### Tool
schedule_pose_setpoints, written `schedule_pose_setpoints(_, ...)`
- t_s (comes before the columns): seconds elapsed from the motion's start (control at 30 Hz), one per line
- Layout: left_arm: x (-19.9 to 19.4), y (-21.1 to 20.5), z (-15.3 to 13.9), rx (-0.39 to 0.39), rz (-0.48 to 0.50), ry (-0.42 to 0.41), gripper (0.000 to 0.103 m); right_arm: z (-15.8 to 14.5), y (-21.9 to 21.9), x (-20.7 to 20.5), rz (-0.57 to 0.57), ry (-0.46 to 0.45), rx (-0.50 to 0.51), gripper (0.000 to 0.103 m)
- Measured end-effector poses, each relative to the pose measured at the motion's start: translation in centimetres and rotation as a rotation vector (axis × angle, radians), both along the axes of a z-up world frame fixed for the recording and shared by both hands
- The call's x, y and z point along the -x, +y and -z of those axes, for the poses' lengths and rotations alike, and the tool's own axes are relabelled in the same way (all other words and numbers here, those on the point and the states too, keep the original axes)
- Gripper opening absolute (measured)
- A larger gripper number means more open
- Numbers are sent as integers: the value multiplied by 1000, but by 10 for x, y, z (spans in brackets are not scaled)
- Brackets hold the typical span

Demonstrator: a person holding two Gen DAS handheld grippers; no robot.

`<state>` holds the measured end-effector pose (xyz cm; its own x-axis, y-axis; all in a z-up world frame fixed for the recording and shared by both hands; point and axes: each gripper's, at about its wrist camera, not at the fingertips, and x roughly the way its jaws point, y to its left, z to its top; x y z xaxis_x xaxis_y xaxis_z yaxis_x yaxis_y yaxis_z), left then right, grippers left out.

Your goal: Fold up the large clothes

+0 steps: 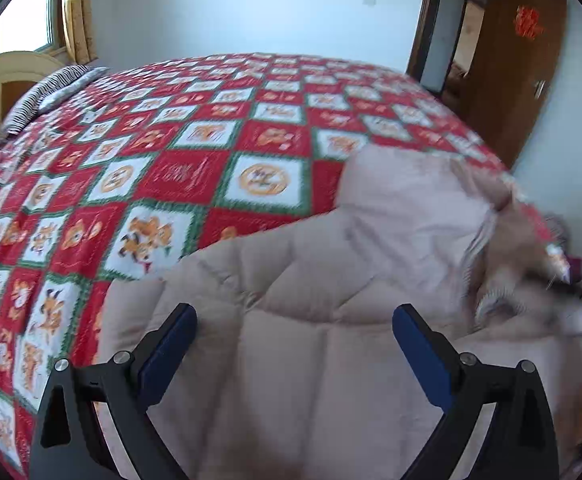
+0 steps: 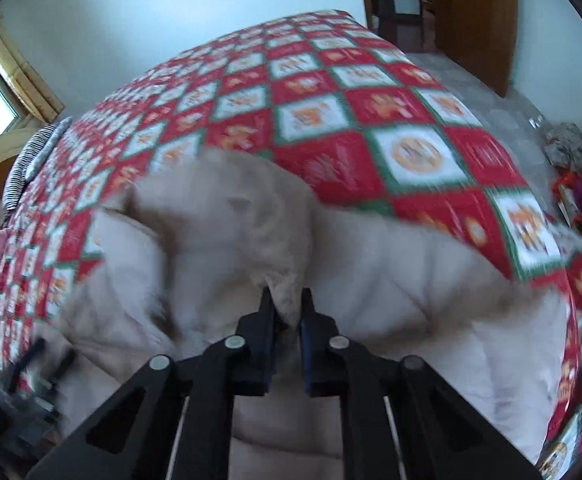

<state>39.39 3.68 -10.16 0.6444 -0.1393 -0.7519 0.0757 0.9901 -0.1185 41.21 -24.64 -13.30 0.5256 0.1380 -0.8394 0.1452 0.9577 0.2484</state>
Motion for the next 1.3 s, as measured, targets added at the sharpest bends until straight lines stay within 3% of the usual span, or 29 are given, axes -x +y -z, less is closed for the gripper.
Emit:
schedule_pose_setpoints(0.03,-1,-1,-5,18,-1,-7,99,9,-7,1,4,-1,-27,10)
schedule_pose_setpoints(0.13,-11,-13,-21,60,18,-13,99,23,-27,15,-14,-126,-144,7)
schedule_pose_setpoints(0.27,-42,-47,-45,31,59,-7,99,25,-28,21,-15,-185,-163,8)
schedule_pose_setpoints(0.37,-77,-62,-44,58,52,72,99,25,-30,22,-16,-196,-172,8)
schedule_pose_setpoints(0.47,-108,-77,-24,114,32,193,99,26,-30,20,-17,-202,-189,8)
schedule_pose_setpoints(0.57,-118,-89,-7,79,7,260,97,27,-29,20,-17,-206,-195,8)
schedule_pose_setpoints(0.6,-117,-91,-5,70,4,266,79,28,-30,21,-18,-207,-198,8)
schedule_pose_setpoints(0.63,-114,-92,-2,46,3,272,50,28,-30,21,-18,-208,-202,8)
schedule_pose_setpoints(0.67,-112,-93,1,20,10,284,38,28,-30,21,-17,-208,-205,8)
schedule_pose_setpoints(0.7,-109,-93,3,0,24,291,20,29,-31,21,-17,-209,-206,8)
schedule_pose_setpoints(0.73,-103,-91,2,-16,41,279,13,29,-31,21,-17,-209,-207,8)
schedule_pose_setpoints(0.83,-81,-73,-10,-45,56,199,6,29,-31,21,-17,-209,-206,8)
schedule_pose_setpoints(1.0,-36,-36,-9,-111,20,101,5,30,-31,20,-13,-208,-203,8)
schedule_pose_setpoints(1.07,-32,-18,8,-88,-37,120,5,29,-30,20,-10,-209,-197,8)
schedule_pose_setpoints(1.13,-29,8,42,-1,-117,128,7,29,-30,20,-8,-210,-193,8)
schedule_pose_setpoints(1.2,-23,16,56,61,-151,43,8,29,-29,21,-6,-211,-187,8)
schedule_pose_setpoints(1.3,-21,10,57,53,-209,7,8,28,-29,23,0,-208,-178,8)
